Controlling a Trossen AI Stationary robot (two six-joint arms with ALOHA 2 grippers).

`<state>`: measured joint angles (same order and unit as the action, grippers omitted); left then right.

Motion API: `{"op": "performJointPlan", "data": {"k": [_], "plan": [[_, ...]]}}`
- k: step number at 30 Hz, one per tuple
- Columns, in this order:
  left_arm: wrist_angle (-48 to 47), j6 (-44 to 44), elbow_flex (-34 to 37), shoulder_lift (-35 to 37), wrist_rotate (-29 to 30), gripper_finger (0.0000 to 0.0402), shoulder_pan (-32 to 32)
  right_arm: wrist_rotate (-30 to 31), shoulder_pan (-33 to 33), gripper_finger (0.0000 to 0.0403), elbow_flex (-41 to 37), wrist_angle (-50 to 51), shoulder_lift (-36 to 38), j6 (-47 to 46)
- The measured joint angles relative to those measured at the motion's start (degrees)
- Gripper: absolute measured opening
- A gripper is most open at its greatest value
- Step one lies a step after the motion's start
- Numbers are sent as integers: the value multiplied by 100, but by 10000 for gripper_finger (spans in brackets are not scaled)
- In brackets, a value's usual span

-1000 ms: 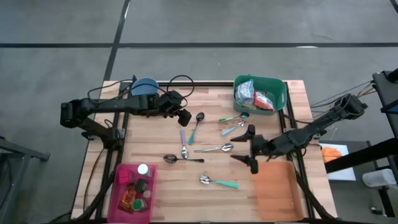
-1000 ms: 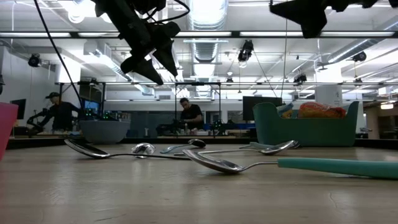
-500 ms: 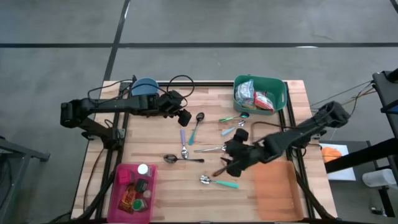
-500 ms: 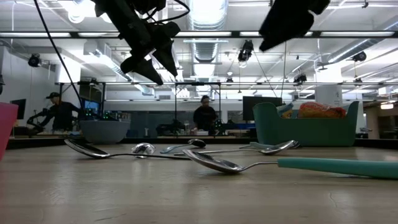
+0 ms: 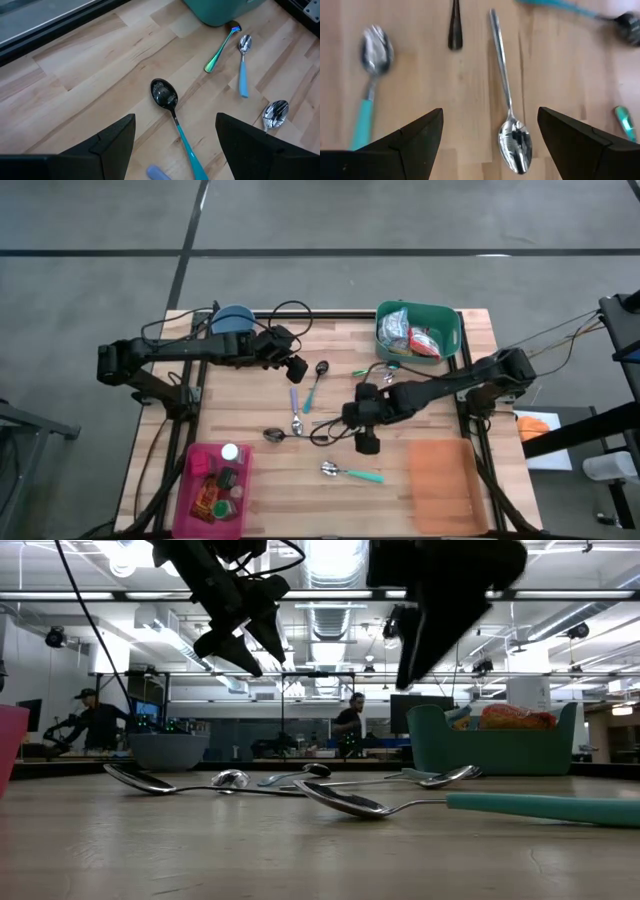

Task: Pick & Place Food Item
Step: Put the silver spoon into the orange bin

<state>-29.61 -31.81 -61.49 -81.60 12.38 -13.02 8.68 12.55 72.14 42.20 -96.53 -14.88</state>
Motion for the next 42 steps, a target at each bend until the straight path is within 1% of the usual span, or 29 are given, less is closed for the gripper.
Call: {"op": "performJointPlan", "data": {"k": [5,11,15,22,34,42], "plan": [[0,0,0,0,0,279,0,-14,-67,322,-178,-124,-202,227],[0,0,0,0,0,279,0,3,-131,322,-210,-344,-330,532],[0,0,0,0,0,279,-2,-151,-289,322,-216,-370,-484,480],[0,-2,2,0,0,279,-2,-592,-561,322,-221,-468,-858,407],[0,-1,2,0,0,279,-2,-580,-646,322,-269,-599,-1277,600],[1,-1,2,0,-1,279,-2,-788,-766,321,-267,-659,-1501,597]]}}
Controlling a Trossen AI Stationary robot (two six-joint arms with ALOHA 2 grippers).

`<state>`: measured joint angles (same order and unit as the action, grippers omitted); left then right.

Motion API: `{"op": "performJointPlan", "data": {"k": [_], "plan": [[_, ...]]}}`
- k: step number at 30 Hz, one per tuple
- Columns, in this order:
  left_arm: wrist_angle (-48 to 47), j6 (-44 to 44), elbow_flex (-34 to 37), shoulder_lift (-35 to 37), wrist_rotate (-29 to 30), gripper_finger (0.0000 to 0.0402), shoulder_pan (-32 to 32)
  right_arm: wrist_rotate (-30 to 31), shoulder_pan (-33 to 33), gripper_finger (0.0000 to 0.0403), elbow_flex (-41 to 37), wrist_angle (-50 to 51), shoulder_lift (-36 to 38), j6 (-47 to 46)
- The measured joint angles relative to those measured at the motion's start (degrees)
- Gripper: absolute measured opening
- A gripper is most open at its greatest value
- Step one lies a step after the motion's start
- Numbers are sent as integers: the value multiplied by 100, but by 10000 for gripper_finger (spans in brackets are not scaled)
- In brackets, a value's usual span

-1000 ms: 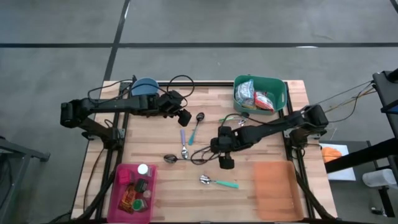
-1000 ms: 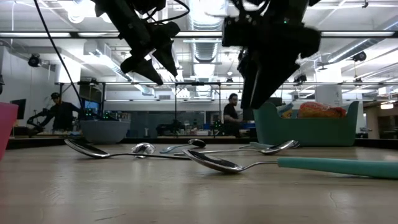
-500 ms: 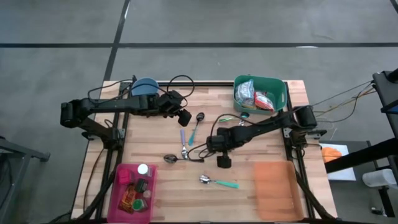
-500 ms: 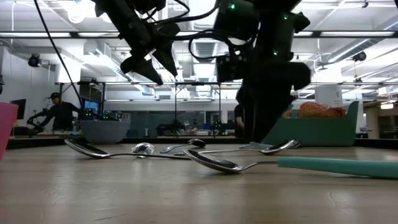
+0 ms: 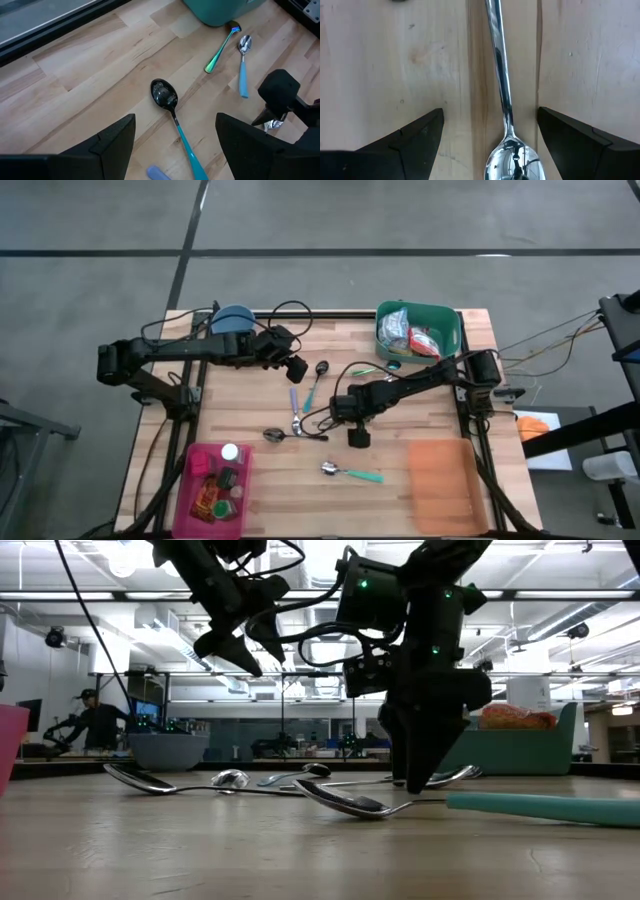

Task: Pick & Place Food Item
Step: Put the silver spoon into the orange bin

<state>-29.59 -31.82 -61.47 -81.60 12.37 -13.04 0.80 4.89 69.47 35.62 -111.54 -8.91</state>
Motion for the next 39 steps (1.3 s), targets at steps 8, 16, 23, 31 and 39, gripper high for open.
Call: {"op": "performJointPlan", "data": {"k": [8,16,23,31,39], "plan": [[0,-1,0,0,1,279,0,48,-40,253,-24,-20,59,-59],[-1,-1,0,0,1,279,0,183,-62,146,-35,-35,54,-78],[1,-1,0,0,1,279,0,244,-62,66,-42,-26,54,-76],[1,-1,0,0,1,279,0,248,-66,19,-46,-24,54,-78],[-1,-1,0,0,1,279,0,242,-66,20,-50,-19,76,-224]]}}
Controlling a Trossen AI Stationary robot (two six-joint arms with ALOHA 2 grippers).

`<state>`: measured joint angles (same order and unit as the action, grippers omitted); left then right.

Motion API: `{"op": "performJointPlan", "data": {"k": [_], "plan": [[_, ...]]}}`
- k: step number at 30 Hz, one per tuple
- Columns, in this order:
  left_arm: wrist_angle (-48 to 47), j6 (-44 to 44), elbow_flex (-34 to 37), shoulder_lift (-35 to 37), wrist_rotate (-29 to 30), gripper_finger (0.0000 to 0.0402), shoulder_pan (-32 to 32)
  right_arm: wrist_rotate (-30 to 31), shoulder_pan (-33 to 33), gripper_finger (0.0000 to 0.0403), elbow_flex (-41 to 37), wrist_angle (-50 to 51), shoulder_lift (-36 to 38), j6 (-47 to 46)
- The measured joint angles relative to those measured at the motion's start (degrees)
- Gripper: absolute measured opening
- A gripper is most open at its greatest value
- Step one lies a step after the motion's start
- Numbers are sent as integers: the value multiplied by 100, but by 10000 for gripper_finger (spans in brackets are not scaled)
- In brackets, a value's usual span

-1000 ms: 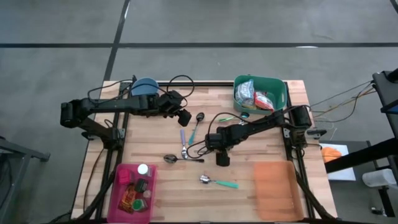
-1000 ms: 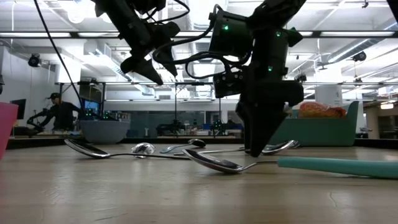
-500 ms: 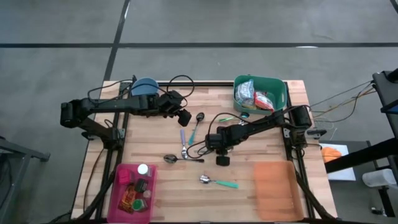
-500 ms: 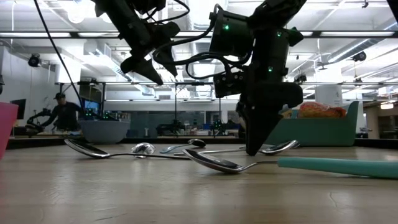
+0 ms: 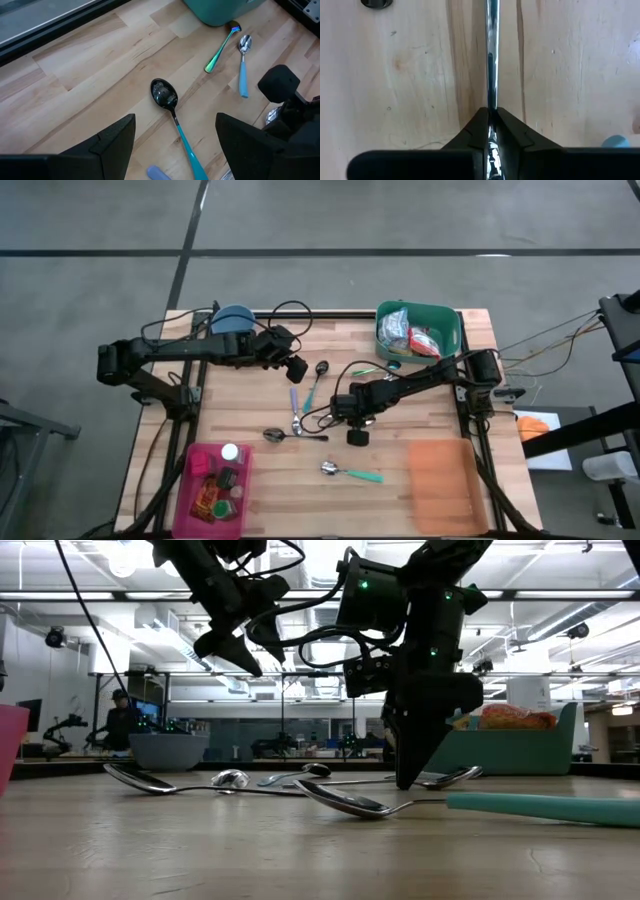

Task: Pick & Place Food Item
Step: Put the silver spoon into the orange bin

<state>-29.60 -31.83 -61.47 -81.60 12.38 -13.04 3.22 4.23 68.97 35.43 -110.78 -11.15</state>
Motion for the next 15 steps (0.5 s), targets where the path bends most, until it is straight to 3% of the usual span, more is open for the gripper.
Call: {"op": "performJointPlan", "data": {"k": [15], "plan": [[0,2,0,0,-1,279,0,11,150,20,-9,204,899,-509]]}}
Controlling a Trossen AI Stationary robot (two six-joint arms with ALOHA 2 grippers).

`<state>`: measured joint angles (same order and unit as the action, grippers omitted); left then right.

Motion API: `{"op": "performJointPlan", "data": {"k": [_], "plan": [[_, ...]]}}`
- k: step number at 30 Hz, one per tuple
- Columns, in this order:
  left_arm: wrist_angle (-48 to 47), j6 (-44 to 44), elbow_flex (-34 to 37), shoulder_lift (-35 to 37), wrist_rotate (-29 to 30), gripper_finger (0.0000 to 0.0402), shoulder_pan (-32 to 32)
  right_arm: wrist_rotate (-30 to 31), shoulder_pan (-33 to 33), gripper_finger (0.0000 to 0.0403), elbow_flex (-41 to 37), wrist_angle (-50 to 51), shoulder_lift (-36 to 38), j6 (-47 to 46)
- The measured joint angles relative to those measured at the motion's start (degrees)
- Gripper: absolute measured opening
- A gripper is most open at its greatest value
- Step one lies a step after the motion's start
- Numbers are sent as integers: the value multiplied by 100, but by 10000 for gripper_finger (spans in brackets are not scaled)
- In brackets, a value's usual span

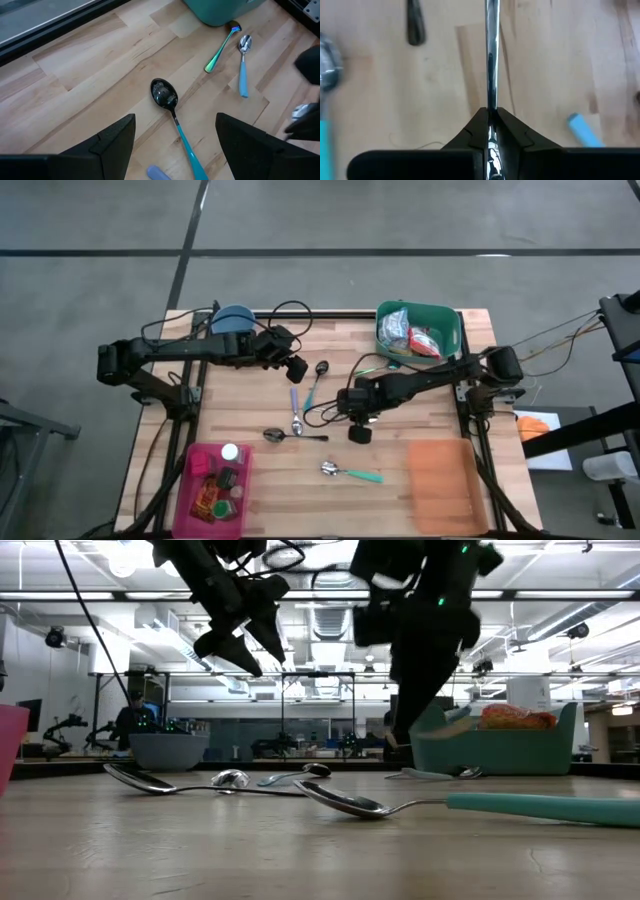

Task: Pick & Place Food Item
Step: Put the silver spoon into the orange bin

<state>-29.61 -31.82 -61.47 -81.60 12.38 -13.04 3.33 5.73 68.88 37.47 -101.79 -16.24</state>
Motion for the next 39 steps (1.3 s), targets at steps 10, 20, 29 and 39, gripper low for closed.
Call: {"op": "performJointPlan", "data": {"k": [10,20,29,39], "plan": [[0,1,0,0,1,279,2,-20,487,20,0,765,1026,-1599],[0,-1,0,0,-1,279,1,-35,1392,20,-28,1768,1989,-3633],[0,0,0,0,-1,279,0,-35,2687,20,-112,2423,2282,-6052],[0,-1,0,0,-1,279,1,172,4317,20,-201,2536,2282,-8958]]}}
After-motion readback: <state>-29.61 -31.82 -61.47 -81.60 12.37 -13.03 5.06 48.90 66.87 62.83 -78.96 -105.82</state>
